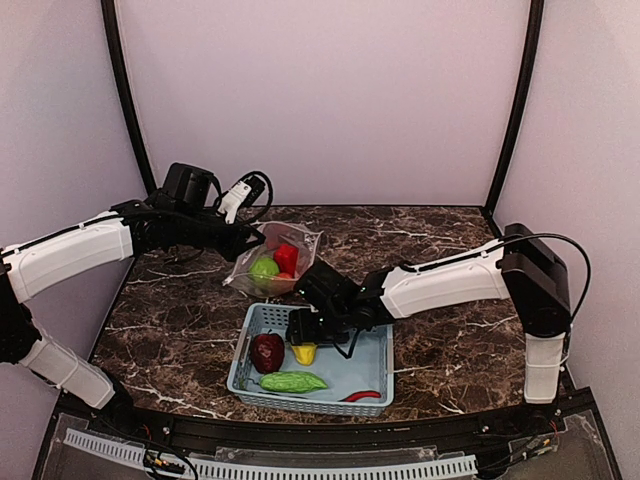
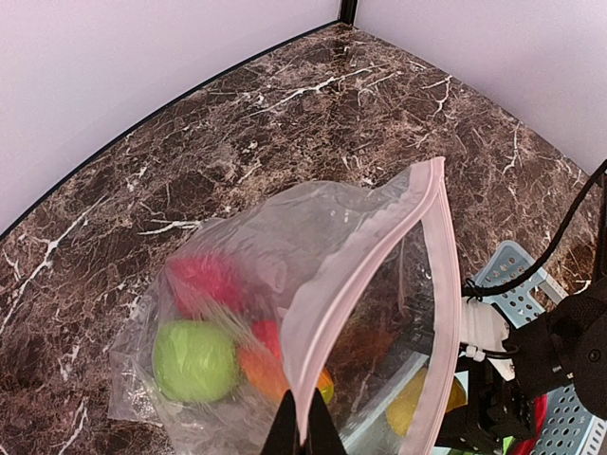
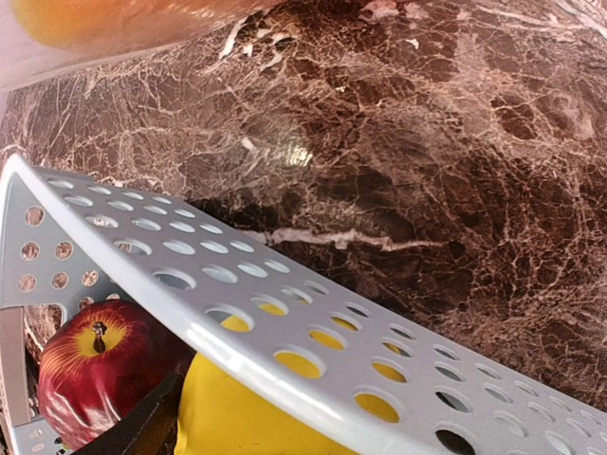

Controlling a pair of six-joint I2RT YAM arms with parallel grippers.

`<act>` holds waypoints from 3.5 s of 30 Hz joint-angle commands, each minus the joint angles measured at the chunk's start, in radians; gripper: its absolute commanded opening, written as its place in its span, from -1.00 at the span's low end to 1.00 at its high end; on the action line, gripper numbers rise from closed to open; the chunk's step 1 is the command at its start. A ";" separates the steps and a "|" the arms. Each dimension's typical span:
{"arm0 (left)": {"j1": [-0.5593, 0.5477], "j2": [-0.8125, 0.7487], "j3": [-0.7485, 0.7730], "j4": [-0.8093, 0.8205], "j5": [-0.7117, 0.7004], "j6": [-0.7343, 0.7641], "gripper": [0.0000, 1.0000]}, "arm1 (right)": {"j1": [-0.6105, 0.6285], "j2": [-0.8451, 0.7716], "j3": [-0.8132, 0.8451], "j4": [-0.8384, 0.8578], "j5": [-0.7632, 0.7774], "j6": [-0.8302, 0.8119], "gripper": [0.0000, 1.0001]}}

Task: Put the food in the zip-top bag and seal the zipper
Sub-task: Pick up the fake fruit from the bin, then place the fake fruit in the zipper food storage bag.

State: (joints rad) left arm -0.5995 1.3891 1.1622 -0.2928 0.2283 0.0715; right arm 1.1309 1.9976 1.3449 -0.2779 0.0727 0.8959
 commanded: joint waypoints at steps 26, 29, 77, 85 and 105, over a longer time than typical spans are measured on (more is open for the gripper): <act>0.000 -0.022 -0.009 -0.015 0.008 0.013 -0.99 | 0.111 -0.378 -0.188 0.085 0.180 -0.294 0.13; 0.000 -0.021 -0.009 -0.014 0.011 0.011 -0.99 | 0.112 -0.451 -0.189 0.083 0.218 -0.336 0.13; 0.000 -0.034 -0.010 -0.014 0.020 0.015 -0.99 | -0.072 -0.057 0.320 0.004 0.273 -0.543 0.66; 0.000 -0.036 -0.010 -0.013 0.022 0.017 -0.99 | -0.072 -0.067 0.315 0.006 0.271 -0.543 0.66; 0.000 -0.042 -0.012 -0.011 -0.002 0.019 -0.99 | -0.033 -0.455 -0.014 0.009 0.203 -0.412 0.77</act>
State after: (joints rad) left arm -0.5991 1.3884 1.1622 -0.2932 0.2333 0.0784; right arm 1.0714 1.6051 1.4254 -0.2516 0.2859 0.4004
